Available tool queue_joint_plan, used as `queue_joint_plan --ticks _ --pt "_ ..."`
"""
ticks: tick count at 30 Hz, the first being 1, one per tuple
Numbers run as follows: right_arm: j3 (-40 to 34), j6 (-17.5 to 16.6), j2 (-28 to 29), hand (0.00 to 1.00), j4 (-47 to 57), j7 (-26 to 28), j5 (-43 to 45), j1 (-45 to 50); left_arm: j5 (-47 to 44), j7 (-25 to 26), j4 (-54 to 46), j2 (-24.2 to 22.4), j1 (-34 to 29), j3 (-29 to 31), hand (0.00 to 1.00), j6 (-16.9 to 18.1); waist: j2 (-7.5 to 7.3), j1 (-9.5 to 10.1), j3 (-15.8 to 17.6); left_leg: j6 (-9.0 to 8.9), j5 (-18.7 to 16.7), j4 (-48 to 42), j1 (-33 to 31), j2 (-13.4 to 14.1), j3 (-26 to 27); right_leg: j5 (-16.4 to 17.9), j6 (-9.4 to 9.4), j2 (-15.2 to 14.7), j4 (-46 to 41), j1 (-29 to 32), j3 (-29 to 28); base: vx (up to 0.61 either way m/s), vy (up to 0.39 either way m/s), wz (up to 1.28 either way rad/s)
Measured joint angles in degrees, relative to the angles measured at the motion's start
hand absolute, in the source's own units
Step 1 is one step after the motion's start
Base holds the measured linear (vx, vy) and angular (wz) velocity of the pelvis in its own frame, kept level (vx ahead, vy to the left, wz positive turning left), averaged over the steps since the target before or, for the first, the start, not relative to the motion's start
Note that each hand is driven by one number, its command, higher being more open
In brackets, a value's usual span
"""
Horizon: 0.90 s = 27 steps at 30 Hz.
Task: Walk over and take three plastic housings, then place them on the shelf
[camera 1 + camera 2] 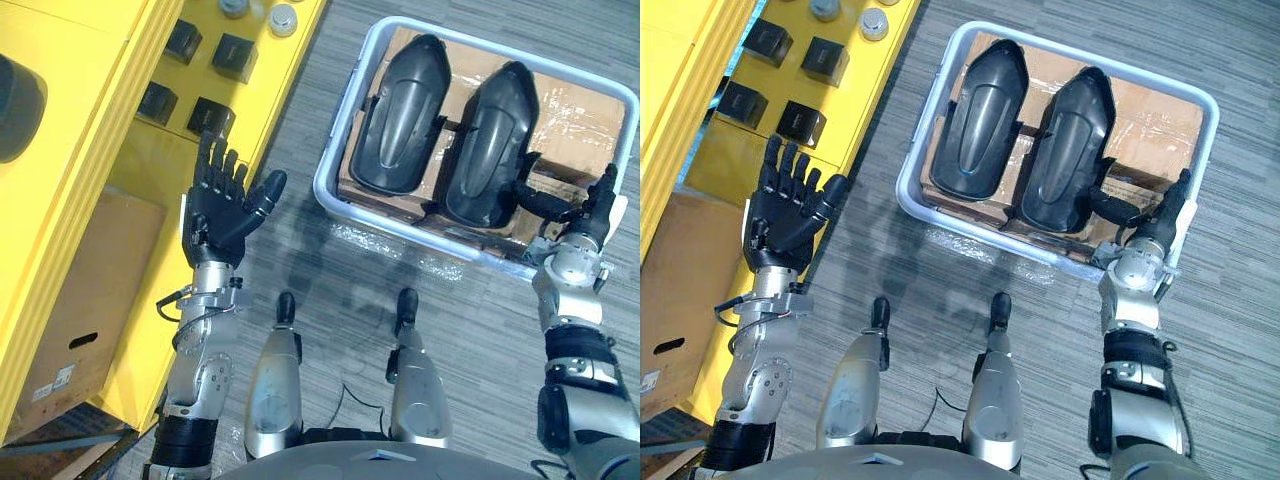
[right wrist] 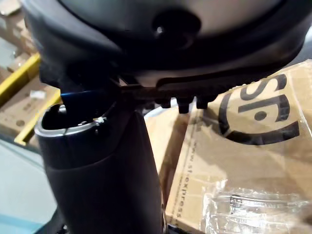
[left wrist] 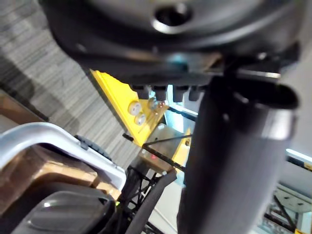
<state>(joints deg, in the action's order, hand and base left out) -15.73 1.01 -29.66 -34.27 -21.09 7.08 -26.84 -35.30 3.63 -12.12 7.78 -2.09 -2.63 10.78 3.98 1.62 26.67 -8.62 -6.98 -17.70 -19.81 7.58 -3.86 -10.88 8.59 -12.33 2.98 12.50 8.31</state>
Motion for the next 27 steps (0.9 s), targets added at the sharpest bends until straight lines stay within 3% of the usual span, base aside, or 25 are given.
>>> queue_joint_plan --ticks 1,2,11,18,22,27 --pt "1.05 0.24 -1.57 1.00 -1.44 1.01 -0.06 -1.10 0.00 0.02 0.48 0.09 -0.01 0.07 1.00 0.00 0.30 0.02 0.17 0.00 0.17 0.05 -0.20 -0.09 -0.36 0.00 0.00 -0.05 -0.03 0.00 0.32 -0.03 -0.001 0.16" --pt "1.93 0.91 -2.81 0.00 -2.38 1.84 -0.12 -1.88 0.00 0.04 0.63 0.24 -0.02 0.06 1.00 0.00 0.46 0.02 0.25 -0.04 0.29 0.04 -0.46 -0.11 -0.69 0.00 0.00 -0.05 -0.03 0.05 0.65 -0.03 -0.002 0.13" --pt "6.41 4.34 -10.93 0.00 -7.70 7.18 -6.86 -5.73 0.00 0.06 0.69 1.85 -0.20 0.15 1.00 0.02 0.67 0.32 0.36 -0.43 1.39 0.33 -1.60 -0.17 -2.05 -0.02 0.04 0.01 -0.35 0.49 2.08 -0.03 -0.005 0.08" --pt "8.48 11.22 -11.11 0.00 -8.40 7.88 -10.49 -7.45 0.46 0.06 0.59 1.92 -0.72 0.21 1.00 0.07 0.82 0.58 0.43 -0.65 2.79 2.12 -0.74 -0.09 -2.26 -0.01 0.03 0.06 -0.74 0.41 2.49 -0.01 -0.005 0.03" --pt "7.87 12.19 -9.88 0.00 -6.64 8.88 -10.04 -7.01 2.03 0.52 -2.02 2.84 -2.53 0.61 1.00 0.10 0.84 0.53 0.43 -0.60 3.31 3.15 0.97 0.02 -1.80 0.01 -0.01 0.01 -0.90 -0.48 2.33 0.00 0.000 -0.03" --pt "4.59 16.12 -9.44 0.00 -8.94 6.22 -9.96 -6.50 2.24 0.43 -5.34 3.12 -2.98 1.98 1.00 0.38 0.84 1.52 0.42 -0.62 4.30 5.49 3.19 0.07 -1.72 0.34 -0.42 0.01 -0.90 -1.77 2.52 0.00 -0.003 0.01"
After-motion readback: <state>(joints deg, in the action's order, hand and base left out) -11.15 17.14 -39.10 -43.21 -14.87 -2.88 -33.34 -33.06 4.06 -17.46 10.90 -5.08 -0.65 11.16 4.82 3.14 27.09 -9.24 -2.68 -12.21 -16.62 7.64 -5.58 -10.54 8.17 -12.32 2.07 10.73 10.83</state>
